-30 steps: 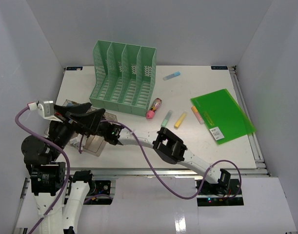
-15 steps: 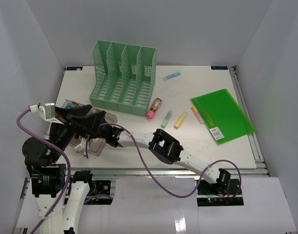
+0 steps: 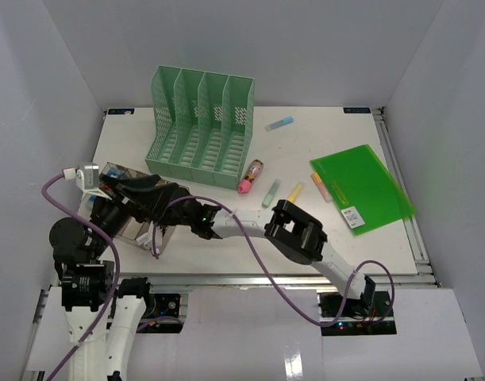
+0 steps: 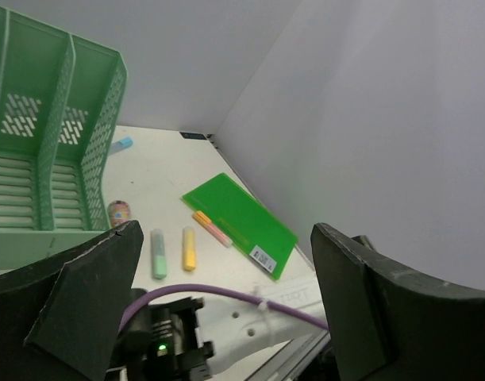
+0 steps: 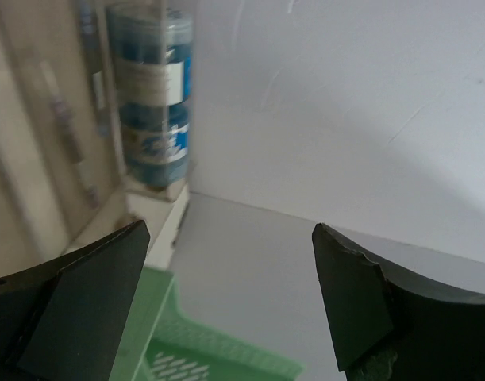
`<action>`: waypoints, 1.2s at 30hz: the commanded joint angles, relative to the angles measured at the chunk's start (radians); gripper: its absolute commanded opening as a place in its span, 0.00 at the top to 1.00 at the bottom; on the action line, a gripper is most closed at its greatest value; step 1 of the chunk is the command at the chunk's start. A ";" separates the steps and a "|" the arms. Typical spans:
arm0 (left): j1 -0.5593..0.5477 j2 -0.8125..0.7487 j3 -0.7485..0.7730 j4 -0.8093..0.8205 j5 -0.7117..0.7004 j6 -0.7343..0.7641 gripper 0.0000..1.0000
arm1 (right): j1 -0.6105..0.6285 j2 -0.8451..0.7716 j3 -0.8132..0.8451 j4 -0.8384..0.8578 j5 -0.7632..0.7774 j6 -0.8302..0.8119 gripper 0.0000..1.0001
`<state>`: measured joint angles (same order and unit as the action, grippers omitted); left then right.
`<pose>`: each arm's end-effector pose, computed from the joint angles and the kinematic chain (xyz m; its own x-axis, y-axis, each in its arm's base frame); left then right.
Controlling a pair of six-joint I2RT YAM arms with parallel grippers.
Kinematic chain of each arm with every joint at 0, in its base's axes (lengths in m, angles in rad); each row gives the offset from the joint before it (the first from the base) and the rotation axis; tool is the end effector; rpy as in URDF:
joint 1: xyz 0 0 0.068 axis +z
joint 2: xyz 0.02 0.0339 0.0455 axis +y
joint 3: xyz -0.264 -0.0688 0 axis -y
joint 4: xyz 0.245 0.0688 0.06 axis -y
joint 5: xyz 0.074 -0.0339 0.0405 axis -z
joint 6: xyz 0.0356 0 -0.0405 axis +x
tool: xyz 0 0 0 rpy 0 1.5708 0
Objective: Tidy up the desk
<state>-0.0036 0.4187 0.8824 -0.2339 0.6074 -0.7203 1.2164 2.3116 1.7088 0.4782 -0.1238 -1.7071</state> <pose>0.0715 -0.0206 0.4076 -0.1973 -0.5409 -0.8176 0.5702 0.6151 -0.5446 0.1841 0.5103 0.2052 0.9700 -0.2115 0.1196 0.0895 -0.1467 -0.9851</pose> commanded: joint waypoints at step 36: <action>-0.831 1.562 0.859 -0.275 -0.861 0.527 0.27 | -1.517 -1.346 -1.005 -0.572 -1.076 1.565 0.10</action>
<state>-0.8273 1.8516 1.5310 -0.3272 0.0075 -0.3888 -0.2750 1.0124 0.7395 -0.1956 -1.0672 -0.1868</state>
